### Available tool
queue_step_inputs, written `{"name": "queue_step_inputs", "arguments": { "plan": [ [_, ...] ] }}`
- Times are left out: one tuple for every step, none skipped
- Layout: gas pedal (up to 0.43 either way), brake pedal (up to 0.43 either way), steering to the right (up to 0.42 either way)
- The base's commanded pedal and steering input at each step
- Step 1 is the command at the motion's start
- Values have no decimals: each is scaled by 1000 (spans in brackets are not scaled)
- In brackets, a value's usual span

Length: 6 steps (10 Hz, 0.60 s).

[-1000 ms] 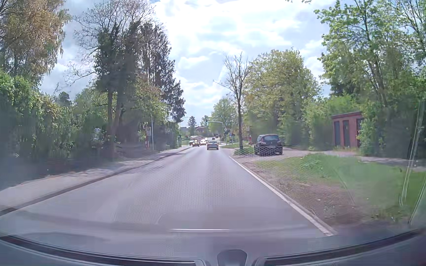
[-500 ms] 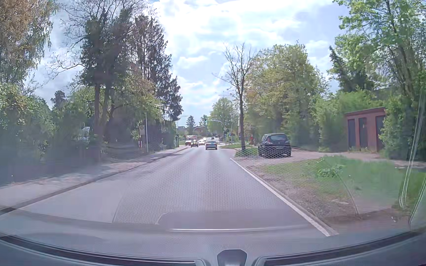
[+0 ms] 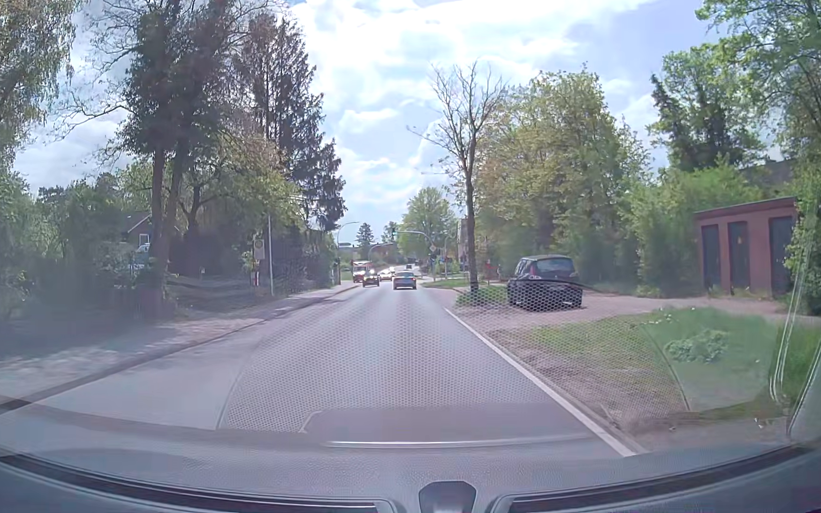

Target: Follow the waypoints while adhering to traffic rules and regulations

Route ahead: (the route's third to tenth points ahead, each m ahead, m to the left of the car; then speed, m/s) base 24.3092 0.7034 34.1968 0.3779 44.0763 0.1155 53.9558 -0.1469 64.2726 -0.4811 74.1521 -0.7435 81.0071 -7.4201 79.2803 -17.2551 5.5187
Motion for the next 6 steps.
{"name": "queue_step_inputs", "arguments": {
  "plan": [
    [0, 0, 1],
    [0, 0, 1],
    [0, 0, 1],
    [0, 0, 0],
    [0, 0, 0],
    [8, 0, -2]
  ]
}}
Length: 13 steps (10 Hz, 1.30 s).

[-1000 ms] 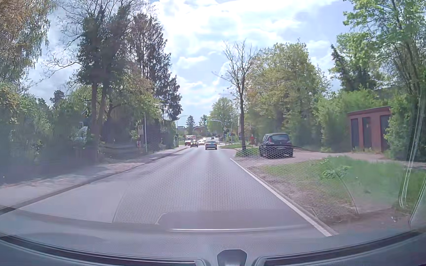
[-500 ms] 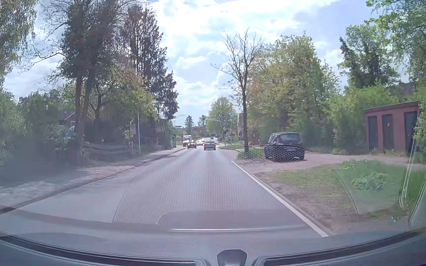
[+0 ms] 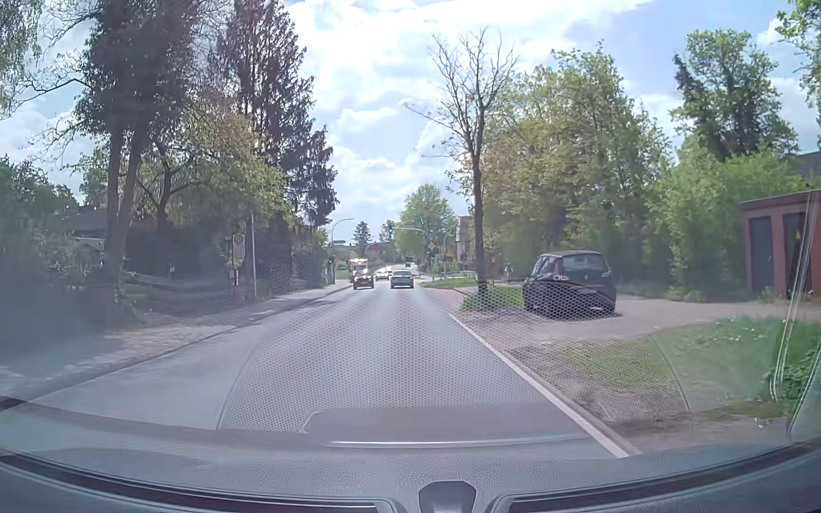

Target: Follow the waypoints while adhering to traffic rules and regulations

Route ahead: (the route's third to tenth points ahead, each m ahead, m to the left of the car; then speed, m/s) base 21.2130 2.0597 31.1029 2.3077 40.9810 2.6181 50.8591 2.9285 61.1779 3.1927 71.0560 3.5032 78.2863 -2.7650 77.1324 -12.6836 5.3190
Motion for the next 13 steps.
{"name": "queue_step_inputs", "arguments": {
  "plan": [
    [20, 0, -3],
    [39, 0, -3],
    [47, 0, -3],
    [47, 0, -3],
    [47, 0, -3],
    [47, 0, -3],
    [47, 0, -3],
    [47, 0, -3],
    [47, 0, -3],
    [47, 0, -4],
    [47, 0, -6],
    [47, 0, -7],
    [59, 0, -7]
  ]
}}
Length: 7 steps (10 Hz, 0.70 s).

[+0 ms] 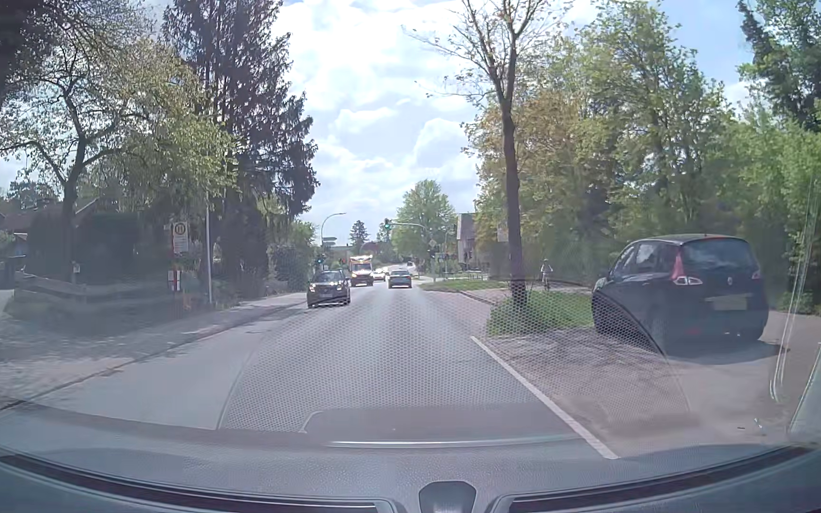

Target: Follow the waypoints while adhering to traffic rules and regulations

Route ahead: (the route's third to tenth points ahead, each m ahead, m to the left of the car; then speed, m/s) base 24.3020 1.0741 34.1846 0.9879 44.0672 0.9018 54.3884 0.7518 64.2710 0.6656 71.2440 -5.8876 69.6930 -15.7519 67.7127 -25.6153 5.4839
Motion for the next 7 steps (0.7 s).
{"name": "queue_step_inputs", "arguments": {
  "plan": [
    [59, 0, -7],
    [87, 0, -7],
    [87, 0, -6],
    [98, 0, -6],
    [98, 0, -6],
    [98, 0, -6],
    [98, 0, -6]
  ]
}}
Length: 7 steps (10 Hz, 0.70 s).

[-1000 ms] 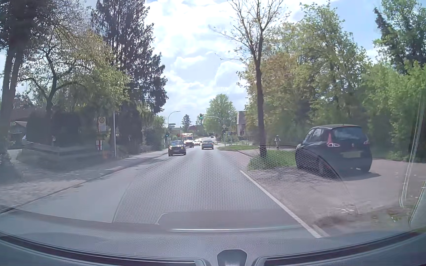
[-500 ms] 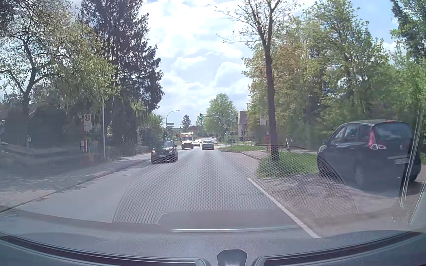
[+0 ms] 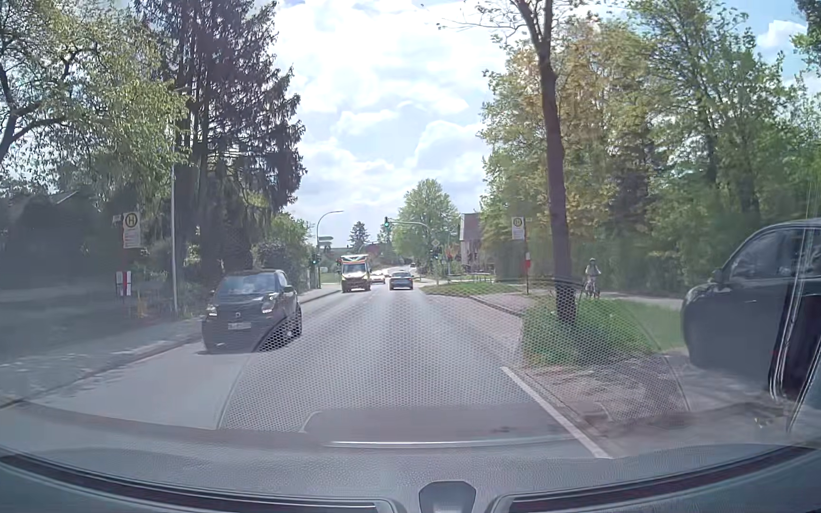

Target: Follow the waypoints while adhering to traffic rules and regulations

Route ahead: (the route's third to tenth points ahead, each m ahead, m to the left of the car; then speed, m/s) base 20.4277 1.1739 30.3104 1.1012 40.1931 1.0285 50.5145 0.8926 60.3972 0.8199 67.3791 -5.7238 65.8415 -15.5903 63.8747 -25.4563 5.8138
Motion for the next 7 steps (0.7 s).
{"name": "queue_step_inputs", "arguments": {
  "plan": [
    [98, 0, -5],
    [110, 0, -4],
    [110, 0, -4],
    [110, 0, -4],
    [118, 0, -4],
    [118, 0, -4],
    [118, 0, -4]
  ]
}}
